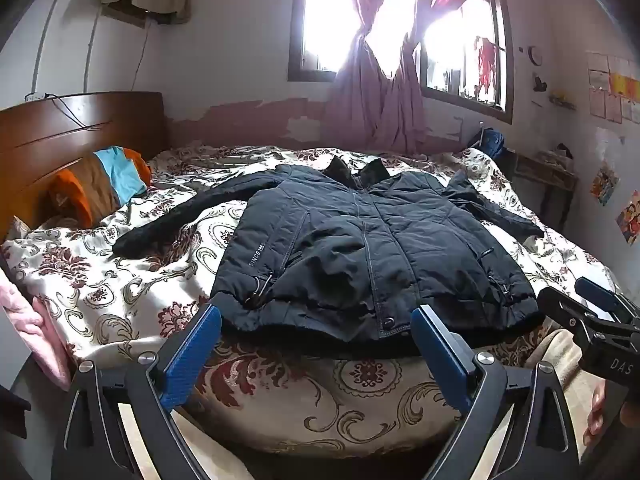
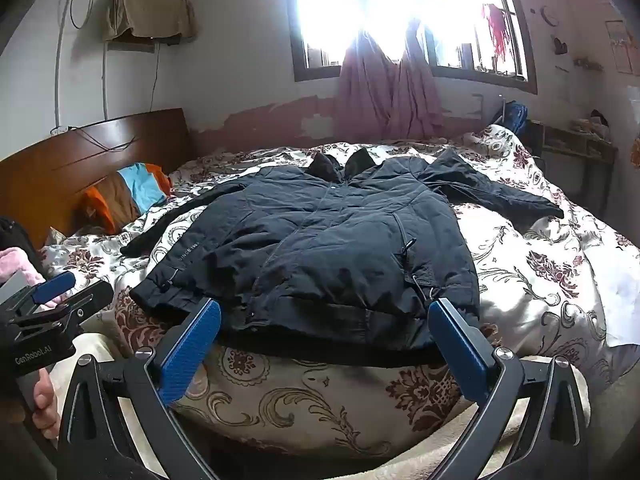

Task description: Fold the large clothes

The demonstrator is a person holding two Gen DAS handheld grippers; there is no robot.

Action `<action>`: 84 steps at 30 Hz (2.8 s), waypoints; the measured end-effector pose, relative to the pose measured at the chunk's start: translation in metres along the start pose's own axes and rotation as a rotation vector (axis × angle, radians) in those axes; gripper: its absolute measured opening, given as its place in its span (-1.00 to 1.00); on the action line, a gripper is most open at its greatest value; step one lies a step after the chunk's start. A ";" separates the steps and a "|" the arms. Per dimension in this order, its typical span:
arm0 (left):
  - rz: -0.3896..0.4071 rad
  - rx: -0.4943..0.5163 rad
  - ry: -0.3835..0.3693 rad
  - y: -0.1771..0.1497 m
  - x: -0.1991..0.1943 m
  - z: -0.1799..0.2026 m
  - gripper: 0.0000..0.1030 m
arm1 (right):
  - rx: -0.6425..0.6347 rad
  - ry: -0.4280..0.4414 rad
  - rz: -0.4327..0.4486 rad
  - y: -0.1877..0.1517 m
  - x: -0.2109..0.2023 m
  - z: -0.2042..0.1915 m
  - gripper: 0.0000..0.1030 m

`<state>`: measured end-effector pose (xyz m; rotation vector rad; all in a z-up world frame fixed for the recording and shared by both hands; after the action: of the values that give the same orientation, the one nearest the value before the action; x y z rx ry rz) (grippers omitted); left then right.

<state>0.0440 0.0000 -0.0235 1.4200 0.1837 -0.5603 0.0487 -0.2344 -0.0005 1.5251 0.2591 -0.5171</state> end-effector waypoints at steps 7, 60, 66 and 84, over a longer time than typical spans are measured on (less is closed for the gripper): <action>0.001 -0.002 -0.006 0.000 0.000 0.000 0.86 | -0.002 0.003 0.003 0.000 -0.002 0.000 0.98; 0.013 0.013 -0.001 0.008 -0.004 0.002 0.86 | -0.001 0.007 -0.002 -0.002 -0.003 0.002 0.98; 0.013 0.016 -0.001 0.008 -0.004 0.003 0.86 | -0.002 0.007 -0.002 -0.002 -0.004 0.002 0.98; 0.016 0.019 0.001 0.008 -0.004 0.003 0.86 | -0.002 0.009 -0.003 -0.003 -0.004 0.002 0.98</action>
<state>0.0433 -0.0016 -0.0141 1.4393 0.1687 -0.5495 0.0434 -0.2355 -0.0007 1.5260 0.2689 -0.5128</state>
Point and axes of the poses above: each gripper's, at about its wrist camera, not at the fingertips, and x roughly the way its jaws point, z to its right, y to its top, the point moved 5 cm from there along x, roughly the way its jaws point, and after that the axes turned 15 degrees about -y, right-handed, at the moved point
